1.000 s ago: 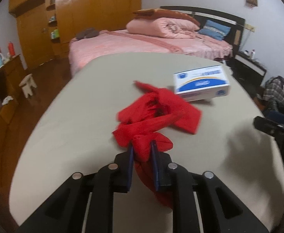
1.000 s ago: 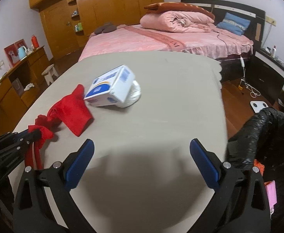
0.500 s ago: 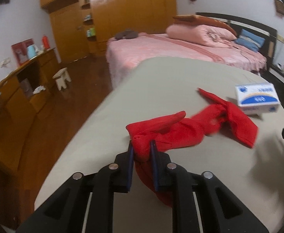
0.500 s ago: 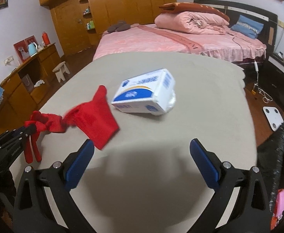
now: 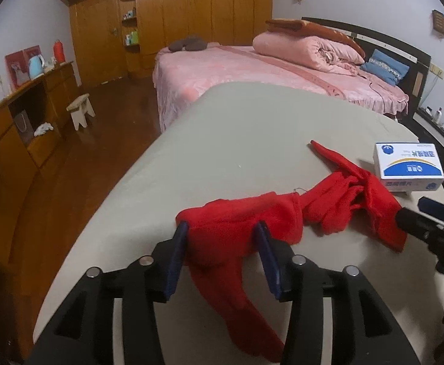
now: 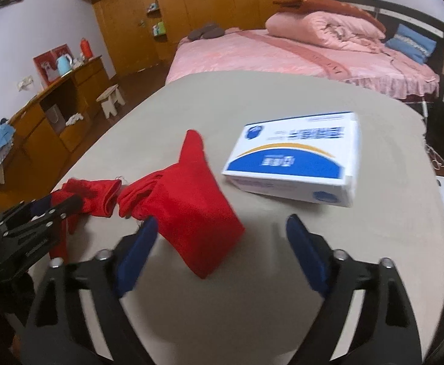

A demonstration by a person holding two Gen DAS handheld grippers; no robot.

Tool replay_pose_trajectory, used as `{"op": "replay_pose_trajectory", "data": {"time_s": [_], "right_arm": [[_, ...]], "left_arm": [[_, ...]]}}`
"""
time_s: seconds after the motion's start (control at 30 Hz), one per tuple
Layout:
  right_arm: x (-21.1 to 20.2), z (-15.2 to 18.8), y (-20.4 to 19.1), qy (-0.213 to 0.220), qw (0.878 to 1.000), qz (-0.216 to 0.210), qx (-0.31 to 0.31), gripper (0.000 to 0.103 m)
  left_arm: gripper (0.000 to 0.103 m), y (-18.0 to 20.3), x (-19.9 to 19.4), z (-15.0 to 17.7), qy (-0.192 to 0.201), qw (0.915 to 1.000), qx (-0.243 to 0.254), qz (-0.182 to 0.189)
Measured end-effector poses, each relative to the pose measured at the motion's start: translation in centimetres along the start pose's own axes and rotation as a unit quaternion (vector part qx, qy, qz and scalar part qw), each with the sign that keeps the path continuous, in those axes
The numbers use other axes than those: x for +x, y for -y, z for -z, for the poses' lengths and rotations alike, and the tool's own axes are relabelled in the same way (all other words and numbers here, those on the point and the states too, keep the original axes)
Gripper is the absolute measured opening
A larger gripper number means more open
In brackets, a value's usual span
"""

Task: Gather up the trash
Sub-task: 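Pull the red cloth apart with the left tool while the right tool grasps its other end, then lift the red cloth pieces with both tools, carry over the bin and release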

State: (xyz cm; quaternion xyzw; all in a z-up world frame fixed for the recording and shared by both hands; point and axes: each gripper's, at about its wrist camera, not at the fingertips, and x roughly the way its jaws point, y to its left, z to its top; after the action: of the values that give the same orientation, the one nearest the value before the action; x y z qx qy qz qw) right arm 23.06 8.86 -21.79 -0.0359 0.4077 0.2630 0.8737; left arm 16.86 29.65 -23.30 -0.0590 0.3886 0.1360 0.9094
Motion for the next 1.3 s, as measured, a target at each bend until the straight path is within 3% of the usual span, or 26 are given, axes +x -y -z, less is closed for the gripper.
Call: {"op": "replay_pose_trajectory", "data": {"time_s": [0.07, 0.13, 0.17, 0.23, 0.27, 0.37, 0.6, 0.77, 0.87, 0.93, 1.03, 1.3], "right_arm": [[0.6, -0.1, -0.3, -0.011, 1.000, -0.011, -0.004, 0.064], [1.1, 0.0, -0.5, -0.025, 0.999, -0.024, -0.008, 0.041], [1.2, 0.1, -0.7, -0.028, 0.999, -0.030, -0.010, 0.036], [0.9, 0.4, -1.1, -0.031, 0.999, -0.040, -0.015, 0.014], [0.7, 0.5, -1.0, -0.032, 0.998, -0.043, -0.016, 0.011], [-0.5, 0.9, -1.0, -0.025, 0.998, -0.049, -0.012, 0.007], [-4.4, 1.2, 0.1, -0.002, 0.999, -0.051, 0.000, 0.007], [-4.9, 1.3, 0.4, -0.001, 0.999, -0.042, -0.006, 0.010], [-4.2, 0.9, 0.1, -0.001, 0.999, -0.039, -0.005, 0.025], [-3.4, 0.4, -0.1, 0.001, 0.999, -0.038, -0.007, 0.041], [-1.9, -0.5, -0.5, 0.000, 0.999, -0.040, -0.012, 0.052], [2.5, -1.1, -1.4, -0.029, 0.999, -0.034, -0.014, 0.053]], "left_arm": [[0.046, -0.1, 0.6, -0.1, -0.008, 1.0000, -0.003, 0.004], [0.044, 0.0, 1.1, 0.0, -0.021, 0.9998, -0.002, 0.007], [0.040, 0.1, 1.1, 0.0, -0.022, 0.9997, 0.000, 0.006], [0.027, 0.3, 1.0, 0.1, -0.021, 0.9997, 0.004, 0.009], [0.020, 0.4, 0.9, 0.1, -0.021, 0.9997, 0.008, 0.012], [0.015, 1.0, 0.5, 0.1, -0.014, 0.9997, 0.016, 0.013], [0.015, 1.9, -2.4, 0.0, 0.020, 0.9993, 0.014, 0.027], [0.015, 2.4, -2.8, 0.1, 0.024, 0.9993, 0.018, 0.022], [0.015, 2.3, -2.4, -0.1, 0.024, 0.9995, 0.018, 0.012], [0.015, 1.8, -2.0, -0.5, 0.027, 0.9995, 0.014, 0.006], [0.015, 1.3, -1.4, -1.0, 0.032, 0.9994, 0.013, -0.003], [0.015, -0.2, 0.2, -1.3, 0.027, 0.9996, 0.007, -0.009]]}}
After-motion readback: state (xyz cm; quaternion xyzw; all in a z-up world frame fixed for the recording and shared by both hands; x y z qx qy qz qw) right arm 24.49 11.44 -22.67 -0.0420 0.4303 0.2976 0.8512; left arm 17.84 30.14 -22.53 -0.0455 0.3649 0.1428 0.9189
